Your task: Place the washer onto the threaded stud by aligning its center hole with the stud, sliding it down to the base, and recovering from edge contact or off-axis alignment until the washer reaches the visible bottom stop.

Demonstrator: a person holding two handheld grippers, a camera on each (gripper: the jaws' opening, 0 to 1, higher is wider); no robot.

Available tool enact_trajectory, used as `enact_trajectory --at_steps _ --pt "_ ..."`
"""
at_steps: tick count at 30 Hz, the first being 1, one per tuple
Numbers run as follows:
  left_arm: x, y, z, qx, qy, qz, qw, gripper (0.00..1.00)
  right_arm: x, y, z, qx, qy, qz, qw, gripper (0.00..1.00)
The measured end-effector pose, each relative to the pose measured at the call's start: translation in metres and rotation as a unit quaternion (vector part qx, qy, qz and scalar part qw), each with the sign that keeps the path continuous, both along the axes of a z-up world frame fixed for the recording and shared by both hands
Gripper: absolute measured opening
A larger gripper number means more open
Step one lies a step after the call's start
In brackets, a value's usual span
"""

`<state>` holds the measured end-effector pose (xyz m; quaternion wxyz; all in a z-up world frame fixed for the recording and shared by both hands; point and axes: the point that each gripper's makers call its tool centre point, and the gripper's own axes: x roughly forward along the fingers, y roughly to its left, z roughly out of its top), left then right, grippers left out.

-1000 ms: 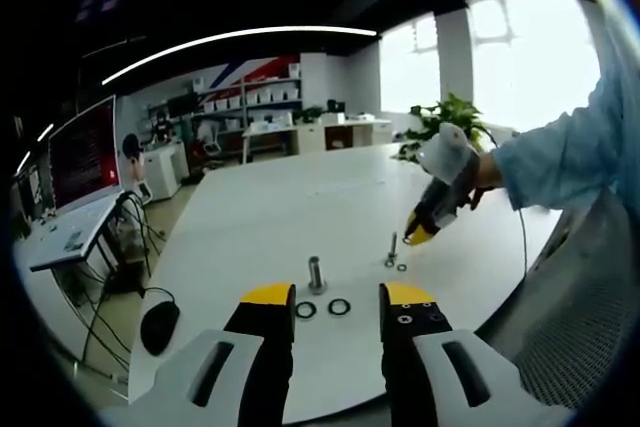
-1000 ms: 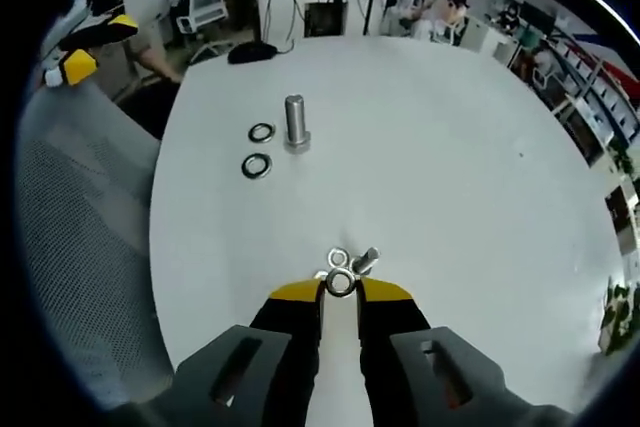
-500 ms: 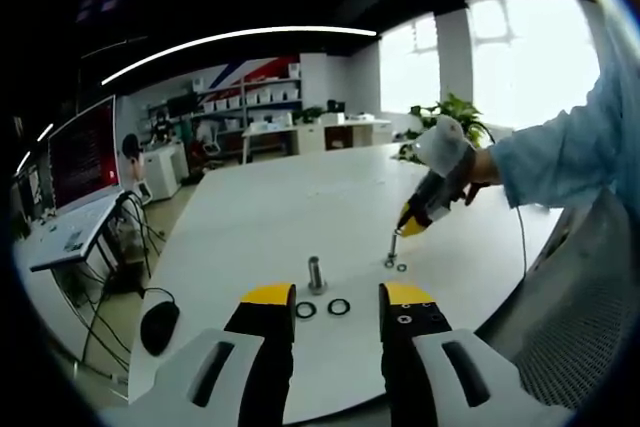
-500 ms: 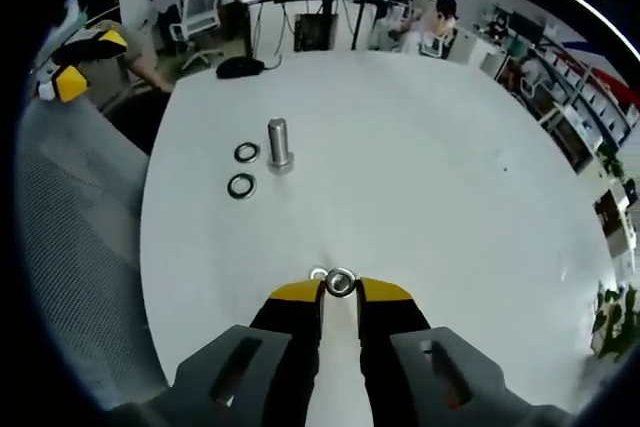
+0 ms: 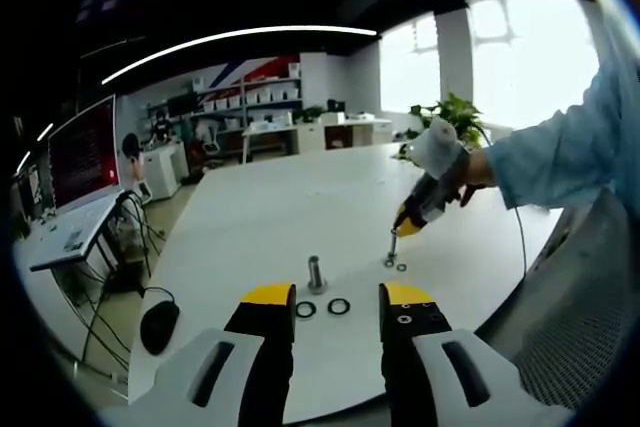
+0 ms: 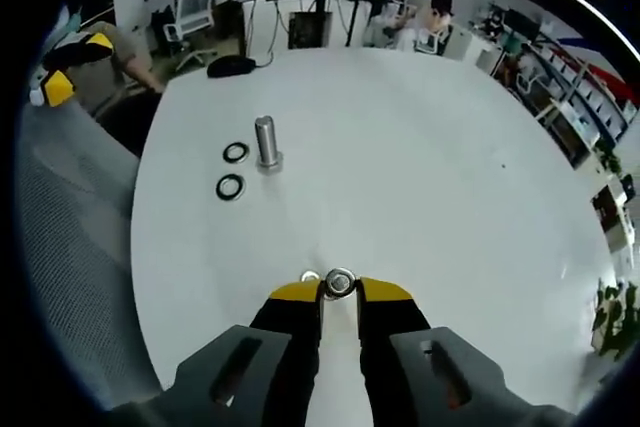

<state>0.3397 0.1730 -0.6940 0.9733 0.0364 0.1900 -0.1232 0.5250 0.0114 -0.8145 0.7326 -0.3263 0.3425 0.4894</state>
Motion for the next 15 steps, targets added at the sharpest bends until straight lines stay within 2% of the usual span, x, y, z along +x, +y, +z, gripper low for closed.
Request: enact_trajectory --at_steps 15 --pt "0.0000 -0.0009 -0.0003 0.001 0.003 0.000 1.0000 0.31 -0.0032 -0.0041 -0.0042 -0.009 0.007 0.005 0.9999 0.16"
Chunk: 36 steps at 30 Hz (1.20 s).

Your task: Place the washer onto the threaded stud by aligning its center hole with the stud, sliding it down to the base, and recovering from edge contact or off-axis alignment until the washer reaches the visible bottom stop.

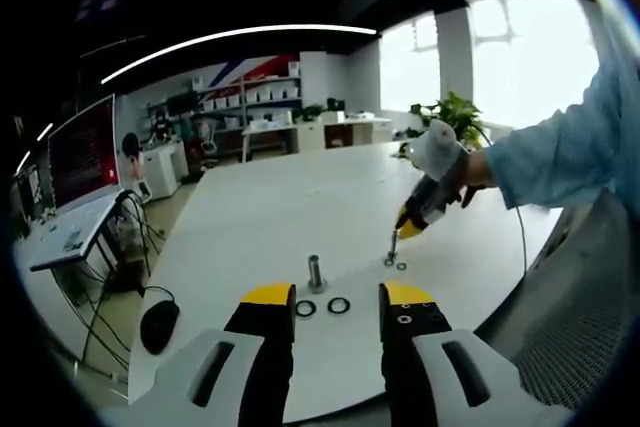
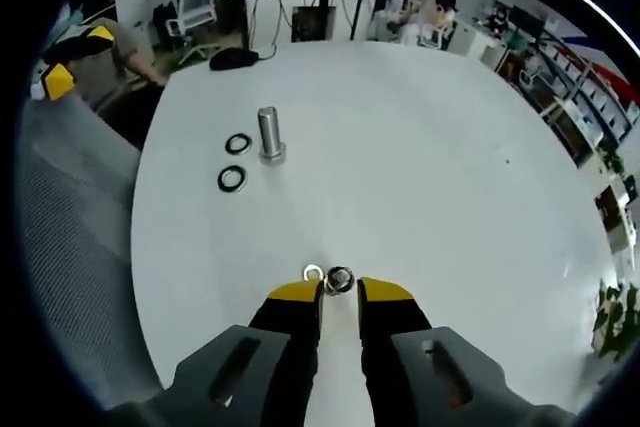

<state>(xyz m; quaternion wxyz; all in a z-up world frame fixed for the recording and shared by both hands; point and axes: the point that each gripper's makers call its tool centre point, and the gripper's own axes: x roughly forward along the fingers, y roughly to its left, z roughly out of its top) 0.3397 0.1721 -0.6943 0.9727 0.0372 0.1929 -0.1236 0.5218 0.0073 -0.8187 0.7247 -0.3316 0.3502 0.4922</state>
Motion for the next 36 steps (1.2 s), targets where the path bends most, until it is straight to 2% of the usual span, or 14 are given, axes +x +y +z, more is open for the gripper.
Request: enact_trajectory --at_steps 16,36 --pt "0.000 -0.001 0.001 0.000 -0.001 0.000 1.0000 0.31 -0.005 -0.003 -0.003 -0.001 0.008 -0.007 0.9999 0.16" --pt "0.000 0.000 0.001 0.000 -0.001 0.001 1.0000 0.31 -0.016 -0.002 -0.021 -0.013 0.031 -0.006 0.9994 0.16"
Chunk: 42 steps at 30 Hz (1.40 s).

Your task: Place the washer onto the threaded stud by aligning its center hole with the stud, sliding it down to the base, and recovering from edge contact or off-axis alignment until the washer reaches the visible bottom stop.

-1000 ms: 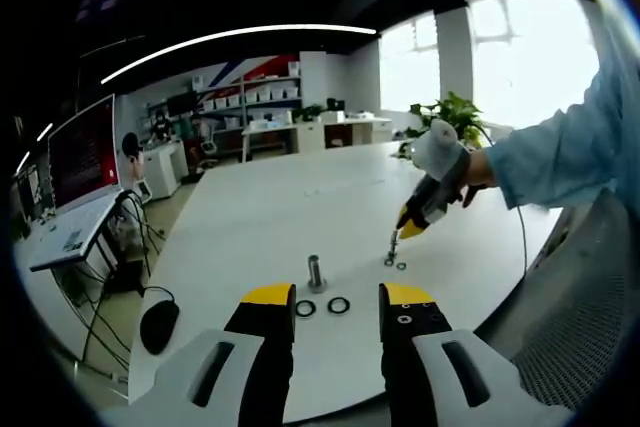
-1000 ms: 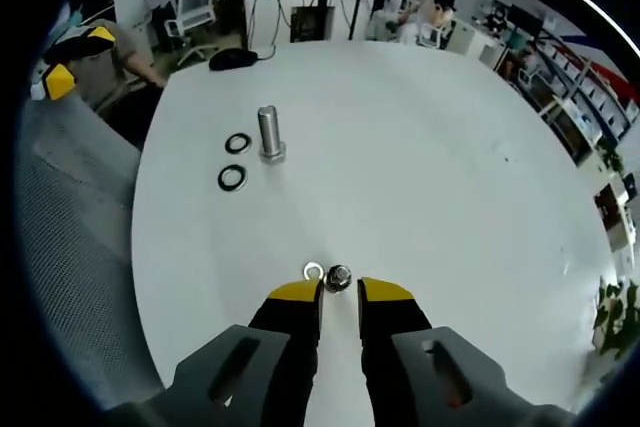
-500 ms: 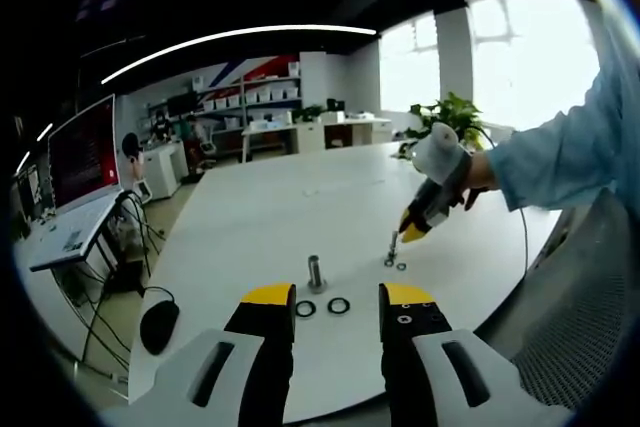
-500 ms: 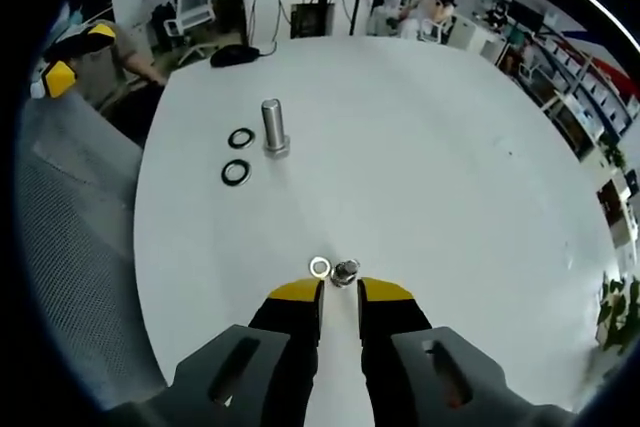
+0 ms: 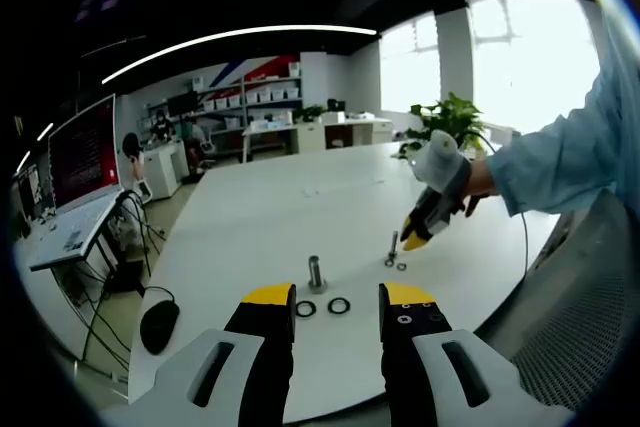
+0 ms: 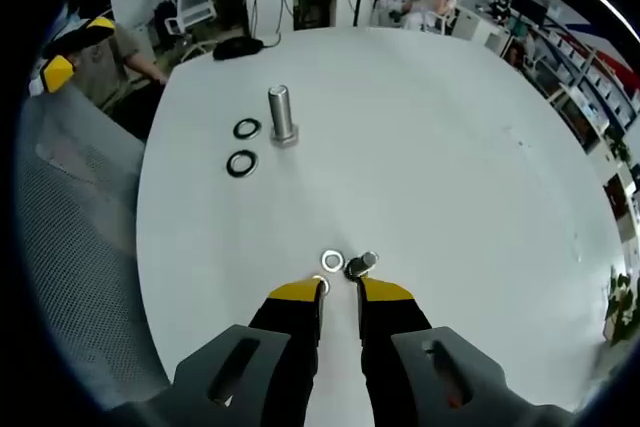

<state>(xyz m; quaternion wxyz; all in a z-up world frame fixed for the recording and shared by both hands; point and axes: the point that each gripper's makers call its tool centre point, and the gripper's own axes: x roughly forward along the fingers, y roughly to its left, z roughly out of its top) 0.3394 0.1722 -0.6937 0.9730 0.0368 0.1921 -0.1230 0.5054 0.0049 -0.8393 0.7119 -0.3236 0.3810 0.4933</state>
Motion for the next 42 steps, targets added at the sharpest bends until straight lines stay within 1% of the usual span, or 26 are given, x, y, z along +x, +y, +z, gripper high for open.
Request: enact_trajectory --at_steps 10,15,24,31,33,34,38,41,42 --pt "0.000 0.001 -0.001 0.000 0.001 0.000 1.0000 0.31 -0.005 0.001 -0.010 -0.006 0.014 0.000 0.9999 0.16" --pt "0.000 0.001 -0.002 -0.002 0.001 0.000 1.0000 0.31 -0.011 0.003 -0.019 -0.010 0.025 0.004 0.9996 0.15" --pt "0.000 0.002 -0.004 -0.001 0.004 0.000 1.0000 0.31 -0.015 0.003 -0.032 -0.018 0.039 0.007 0.9991 0.16" --pt "0.000 0.000 -0.003 0.000 0.005 -0.001 1.0000 0.30 -0.015 0.002 -0.036 -0.021 0.043 0.008 0.9988 0.16" --pt "0.000 0.000 -0.002 -0.002 0.005 -0.001 1.0000 0.29 -0.016 0.002 -0.037 -0.017 0.048 0.008 0.9987 0.16" --pt "0.000 0.000 -0.002 -0.002 0.006 -0.001 1.0000 0.29 -0.015 0.003 -0.037 -0.011 0.046 0.008 0.9988 0.16" --pt "0.000 -0.001 -0.002 -0.002 0.006 -0.001 1.0000 0.29 -0.016 0.002 -0.037 -0.011 0.046 0.011 0.9988 0.16" --pt "0.000 -0.001 -0.002 -0.002 0.007 -0.001 1.0000 0.29 -0.017 0.002 -0.036 -0.011 0.030 0.039 0.9987 0.16" --pt "0.000 -0.001 -0.002 -0.002 0.007 -0.001 1.0000 0.29 -0.018 0.002 -0.036 -0.011 0.031 0.038 0.9987 0.16"
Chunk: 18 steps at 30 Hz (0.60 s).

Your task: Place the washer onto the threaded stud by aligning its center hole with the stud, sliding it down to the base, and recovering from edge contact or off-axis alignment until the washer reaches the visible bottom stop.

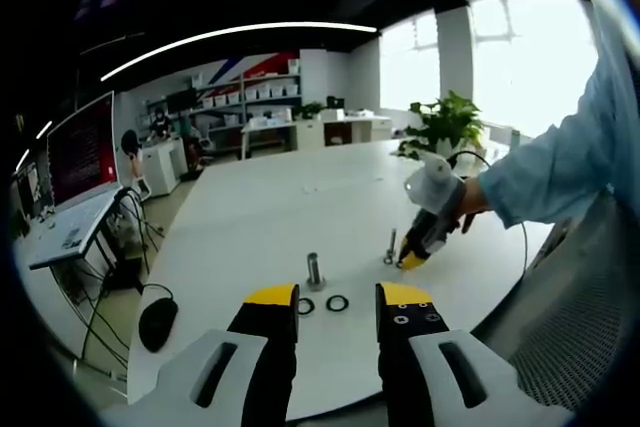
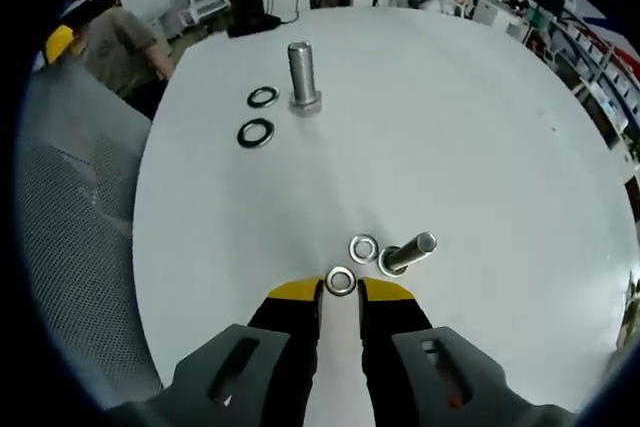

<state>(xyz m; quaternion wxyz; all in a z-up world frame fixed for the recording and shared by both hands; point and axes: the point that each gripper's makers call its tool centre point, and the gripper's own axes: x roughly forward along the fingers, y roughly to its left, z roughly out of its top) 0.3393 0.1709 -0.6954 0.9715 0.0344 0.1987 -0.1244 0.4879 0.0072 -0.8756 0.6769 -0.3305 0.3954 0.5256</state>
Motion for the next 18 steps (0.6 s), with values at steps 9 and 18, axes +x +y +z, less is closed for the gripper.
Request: enact_trajectory --at_steps 9,18 --pt "-0.0005 0.0001 0.0001 0.001 0.001 0.000 1.0000 0.29 0.0000 0.0008 -0.0004 0.001 0.002 -0.009 1.0000 0.15" --pt "-0.0003 0.0005 0.0000 -0.001 0.001 0.001 1.0000 0.29 0.0019 -0.0001 0.0031 0.012 0.000 -0.014 0.9998 0.15"
